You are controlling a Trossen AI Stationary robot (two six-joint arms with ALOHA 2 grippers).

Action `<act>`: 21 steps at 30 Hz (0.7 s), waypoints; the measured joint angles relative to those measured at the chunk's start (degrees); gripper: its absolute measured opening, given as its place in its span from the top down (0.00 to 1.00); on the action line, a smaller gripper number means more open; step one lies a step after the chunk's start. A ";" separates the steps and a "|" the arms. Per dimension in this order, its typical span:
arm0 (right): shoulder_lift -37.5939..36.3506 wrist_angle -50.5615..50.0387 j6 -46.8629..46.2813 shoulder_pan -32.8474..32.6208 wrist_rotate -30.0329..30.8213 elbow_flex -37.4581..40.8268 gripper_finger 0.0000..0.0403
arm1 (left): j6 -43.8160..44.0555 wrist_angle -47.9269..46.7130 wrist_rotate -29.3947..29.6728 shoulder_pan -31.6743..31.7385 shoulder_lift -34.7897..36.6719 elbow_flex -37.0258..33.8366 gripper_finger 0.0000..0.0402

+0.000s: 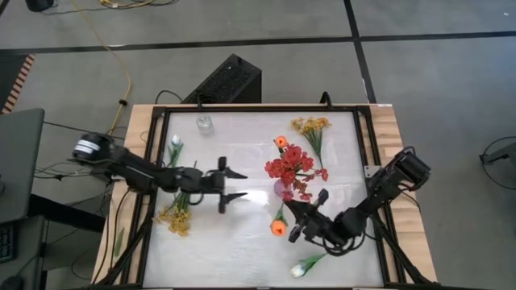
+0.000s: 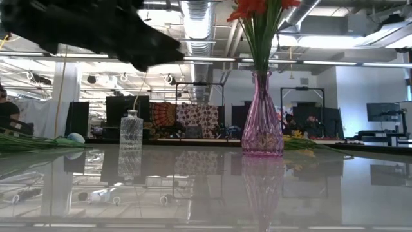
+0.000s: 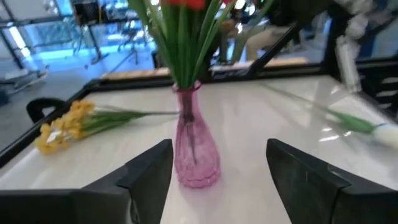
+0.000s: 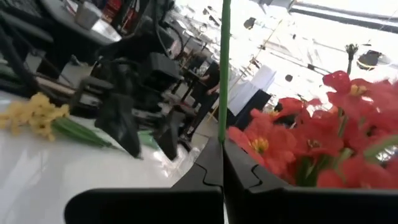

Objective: Sort flowers into vase by color
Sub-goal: Put the orange tulip into the violet vase

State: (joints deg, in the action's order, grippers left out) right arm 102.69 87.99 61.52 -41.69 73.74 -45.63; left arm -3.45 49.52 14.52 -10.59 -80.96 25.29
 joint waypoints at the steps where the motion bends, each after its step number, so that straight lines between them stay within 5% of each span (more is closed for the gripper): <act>1: 0.00 -0.04 -0.02 -0.81 1.68 0.02 0.96 | 0.09 0.66 -0.54 0.50 -2.18 1.09 0.37; 9: -0.08 1.79 -8.83 -7.75 9.51 3.21 0.96 | 3.28 3.14 -3.80 1.84 -13.06 6.06 0.37; 12: -0.85 1.74 -10.92 -10.01 7.63 3.58 0.96 | 3.09 3.27 -3.78 2.07 -13.79 7.05 0.37; 15: -4.32 1.82 -12.43 -11.15 6.25 3.04 0.96 | 3.13 3.45 -3.76 2.46 -13.82 7.56 0.37; 21: -14.25 -0.29 -8.86 -9.62 15.76 4.26 0.96 | 3.25 3.78 -4.48 2.91 -13.80 8.99 0.37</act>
State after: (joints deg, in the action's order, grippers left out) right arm 88.45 87.70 52.66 -51.31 89.51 -41.37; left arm -0.20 53.30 10.04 -7.68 -94.76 34.28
